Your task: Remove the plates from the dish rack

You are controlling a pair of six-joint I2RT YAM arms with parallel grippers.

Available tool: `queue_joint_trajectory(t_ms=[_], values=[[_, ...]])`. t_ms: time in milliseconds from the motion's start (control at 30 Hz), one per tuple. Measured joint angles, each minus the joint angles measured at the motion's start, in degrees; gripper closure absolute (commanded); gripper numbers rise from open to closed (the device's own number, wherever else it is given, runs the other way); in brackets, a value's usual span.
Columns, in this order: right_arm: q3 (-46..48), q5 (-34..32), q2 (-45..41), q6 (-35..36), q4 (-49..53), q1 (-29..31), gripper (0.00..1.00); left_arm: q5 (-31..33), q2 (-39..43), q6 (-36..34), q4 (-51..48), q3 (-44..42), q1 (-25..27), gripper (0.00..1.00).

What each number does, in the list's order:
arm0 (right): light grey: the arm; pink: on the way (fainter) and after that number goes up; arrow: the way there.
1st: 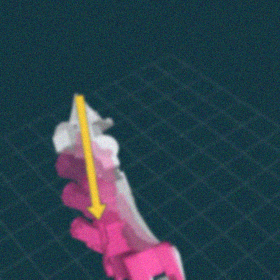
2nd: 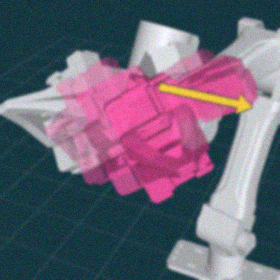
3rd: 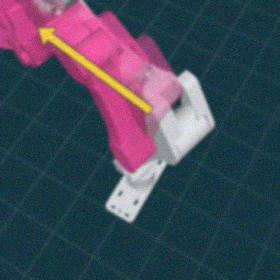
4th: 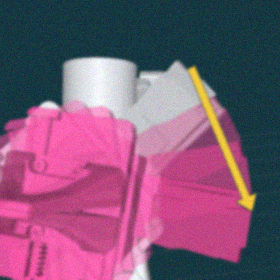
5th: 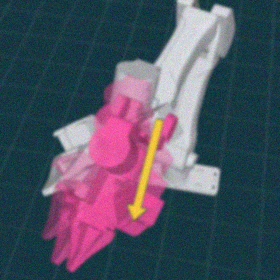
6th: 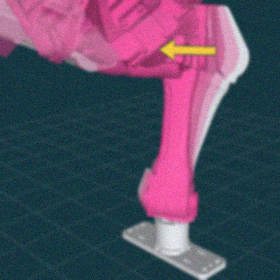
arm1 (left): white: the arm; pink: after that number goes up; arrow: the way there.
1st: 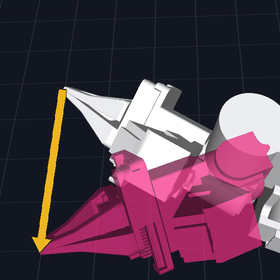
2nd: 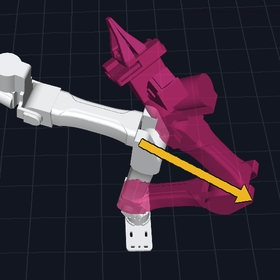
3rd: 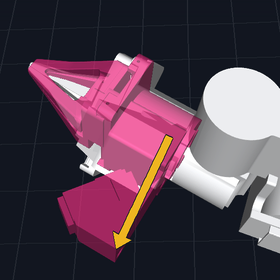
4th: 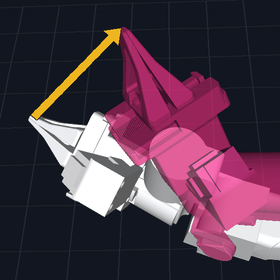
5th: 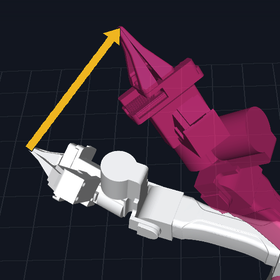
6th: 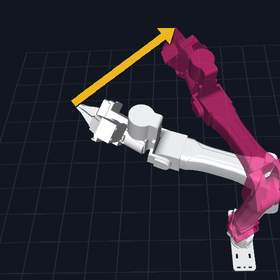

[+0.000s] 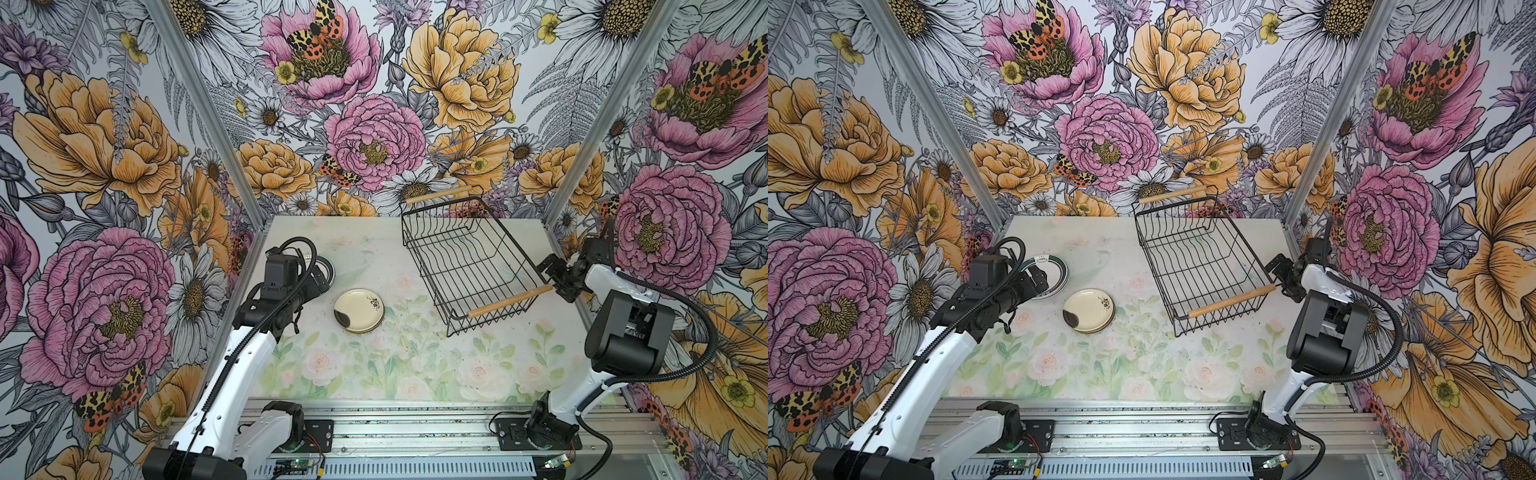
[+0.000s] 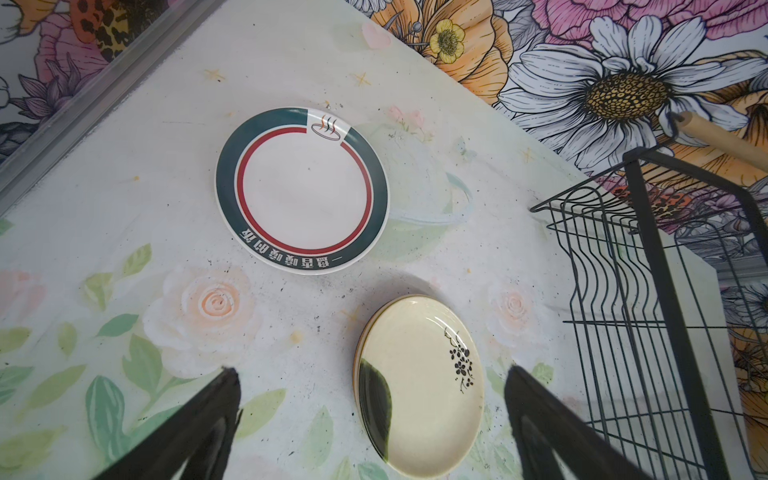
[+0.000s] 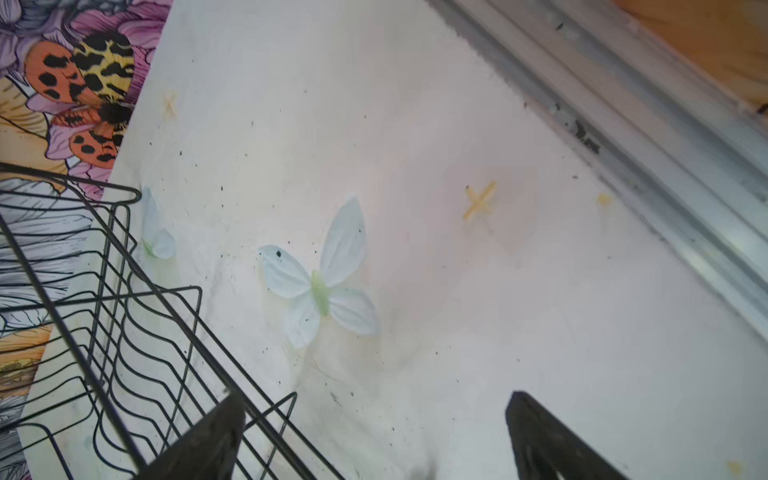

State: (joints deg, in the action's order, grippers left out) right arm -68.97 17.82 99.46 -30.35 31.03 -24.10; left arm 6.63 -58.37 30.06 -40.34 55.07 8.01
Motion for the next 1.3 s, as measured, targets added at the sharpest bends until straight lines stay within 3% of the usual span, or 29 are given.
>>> queue_joint_trajectory(t_ms=[633, 967, 1167, 1300], values=[[14.9, -2.7, -17.7, -0.3, 2.8, 15.0, 0.01, 0.1, -3.7, 0.9, 4.8, -1.8, -1.8, 0.01], [12.7, -16.7, -27.6, 3.5, 4.9, 15.3, 0.0, 4.2, 3.4, 0.5, 10.6, -6.5, -2.0, 0.01], [10.8, -23.9, -34.3, 9.4, -5.0, 15.3, 0.01, 10.2, 11.3, -4.2, 27.0, -18.1, -2.0, 0.01], [17.6, -23.6, -38.9, 13.8, -20.0, 15.3, 0.01, 13.1, 8.4, -8.3, 37.4, -22.9, -2.0, 0.01]])
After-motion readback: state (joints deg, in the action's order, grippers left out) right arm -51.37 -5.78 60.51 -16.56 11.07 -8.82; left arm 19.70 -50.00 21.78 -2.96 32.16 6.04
